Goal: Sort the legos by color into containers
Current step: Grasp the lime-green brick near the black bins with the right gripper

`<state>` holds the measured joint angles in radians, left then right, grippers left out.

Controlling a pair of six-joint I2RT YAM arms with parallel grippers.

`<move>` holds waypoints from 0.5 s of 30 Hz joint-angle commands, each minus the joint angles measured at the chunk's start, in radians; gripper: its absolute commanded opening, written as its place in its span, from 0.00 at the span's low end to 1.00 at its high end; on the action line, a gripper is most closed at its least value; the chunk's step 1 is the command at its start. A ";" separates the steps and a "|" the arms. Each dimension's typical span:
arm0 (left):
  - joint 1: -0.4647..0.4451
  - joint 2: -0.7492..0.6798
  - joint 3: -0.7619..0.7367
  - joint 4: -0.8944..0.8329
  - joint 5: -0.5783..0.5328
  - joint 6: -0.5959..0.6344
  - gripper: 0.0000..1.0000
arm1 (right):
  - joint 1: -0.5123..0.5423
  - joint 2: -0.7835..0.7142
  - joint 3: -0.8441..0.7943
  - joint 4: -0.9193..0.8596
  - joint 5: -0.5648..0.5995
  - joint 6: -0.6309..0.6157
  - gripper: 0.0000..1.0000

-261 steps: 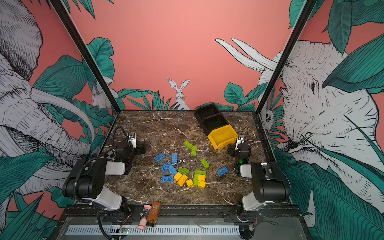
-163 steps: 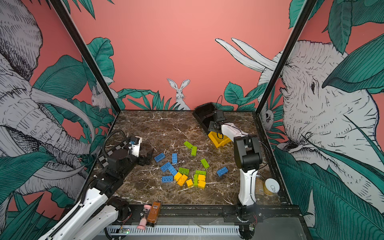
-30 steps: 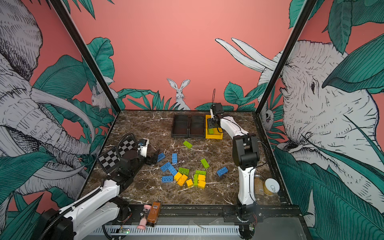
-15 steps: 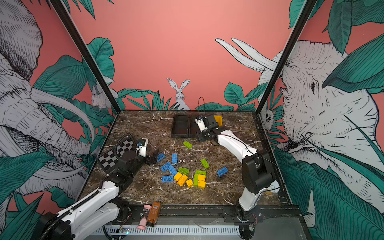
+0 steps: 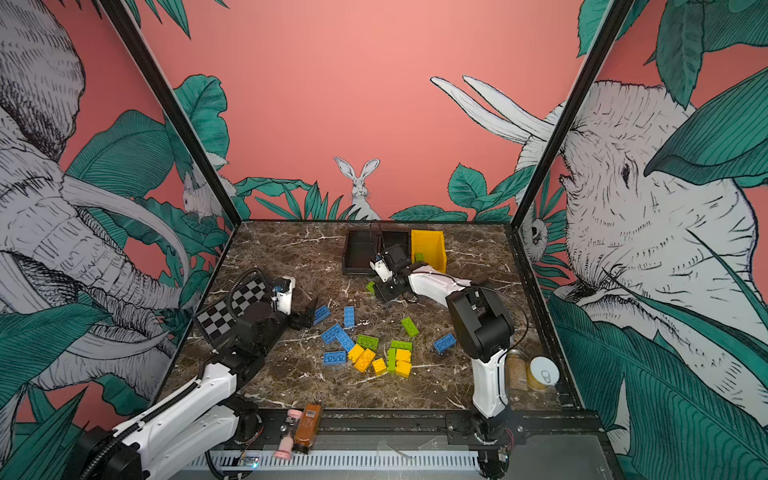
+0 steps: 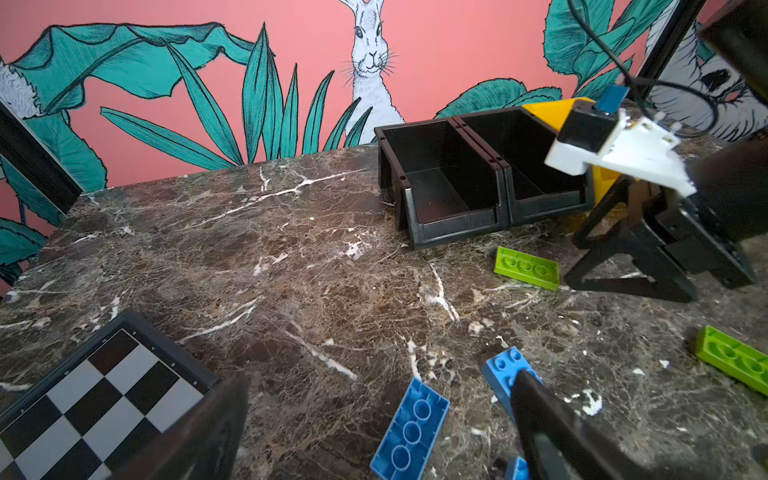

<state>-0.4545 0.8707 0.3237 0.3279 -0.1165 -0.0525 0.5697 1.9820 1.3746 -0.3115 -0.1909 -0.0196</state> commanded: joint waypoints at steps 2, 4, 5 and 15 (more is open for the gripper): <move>0.004 0.008 -0.002 0.012 -0.005 -0.007 0.99 | 0.006 0.049 0.041 0.021 0.001 -0.029 0.63; 0.005 0.011 -0.002 0.009 -0.009 -0.007 0.99 | 0.006 0.072 0.061 0.010 -0.008 -0.031 0.63; 0.004 0.011 -0.002 0.010 -0.012 -0.006 0.99 | 0.006 0.079 0.068 0.010 -0.012 -0.030 0.63; 0.004 0.013 0.000 0.007 -0.025 -0.005 0.99 | 0.007 0.143 0.123 -0.003 -0.019 -0.033 0.60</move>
<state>-0.4545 0.8856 0.3237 0.3275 -0.1295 -0.0528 0.5697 2.1048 1.4696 -0.3073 -0.1997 -0.0387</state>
